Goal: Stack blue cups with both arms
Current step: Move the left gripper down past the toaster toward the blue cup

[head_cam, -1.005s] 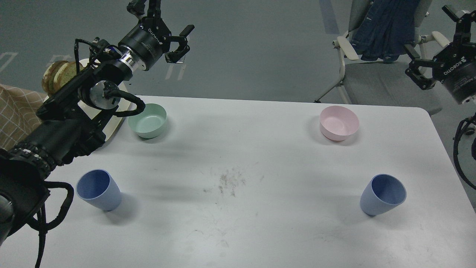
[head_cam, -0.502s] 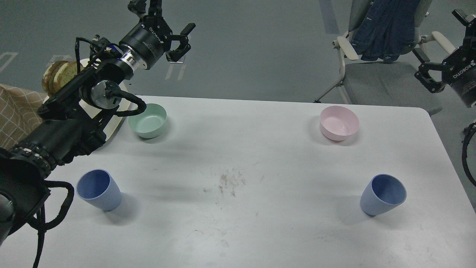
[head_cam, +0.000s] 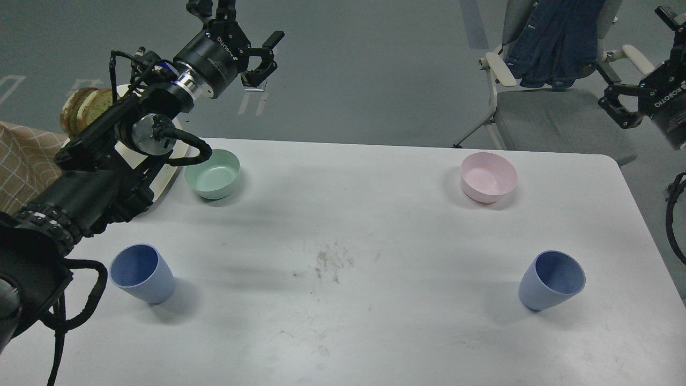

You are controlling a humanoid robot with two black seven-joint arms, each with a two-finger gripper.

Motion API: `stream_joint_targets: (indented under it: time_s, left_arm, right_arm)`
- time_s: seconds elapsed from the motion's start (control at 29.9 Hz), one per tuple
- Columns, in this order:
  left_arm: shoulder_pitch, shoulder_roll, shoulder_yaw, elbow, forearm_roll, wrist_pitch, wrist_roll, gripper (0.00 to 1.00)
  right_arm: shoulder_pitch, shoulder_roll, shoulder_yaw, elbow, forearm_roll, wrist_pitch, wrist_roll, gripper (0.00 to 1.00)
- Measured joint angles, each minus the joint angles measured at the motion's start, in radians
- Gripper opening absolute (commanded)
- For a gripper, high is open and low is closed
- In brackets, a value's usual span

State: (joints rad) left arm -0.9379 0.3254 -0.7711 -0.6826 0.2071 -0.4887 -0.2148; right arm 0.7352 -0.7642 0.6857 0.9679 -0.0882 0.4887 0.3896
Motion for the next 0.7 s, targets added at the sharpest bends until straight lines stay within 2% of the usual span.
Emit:
stream_joint_targets:
  time_s: [0.4,0.54,0.7]
  left_arm:
    - [0.003,0.021,0.007,-0.036,0.043,0.000,0.004,0.98]
    - [0.002,0.105,0.014,-0.142,0.228,0.000,0.006,0.97]
    - [0.013,0.279,0.015,-0.379,0.519,-0.001,0.006,0.97]
  right_arm:
    - [0.000,-0.001,-0.001,-0.001,-0.001,0.000,0.000,1.00]
    - [-0.002,-0.003,-0.001,-0.002,-0.001,0.000,0.000,1.00]
    - [-0.008,-0.003,-0.001,-0.006,-0.001,0.000,0.001,1.00]
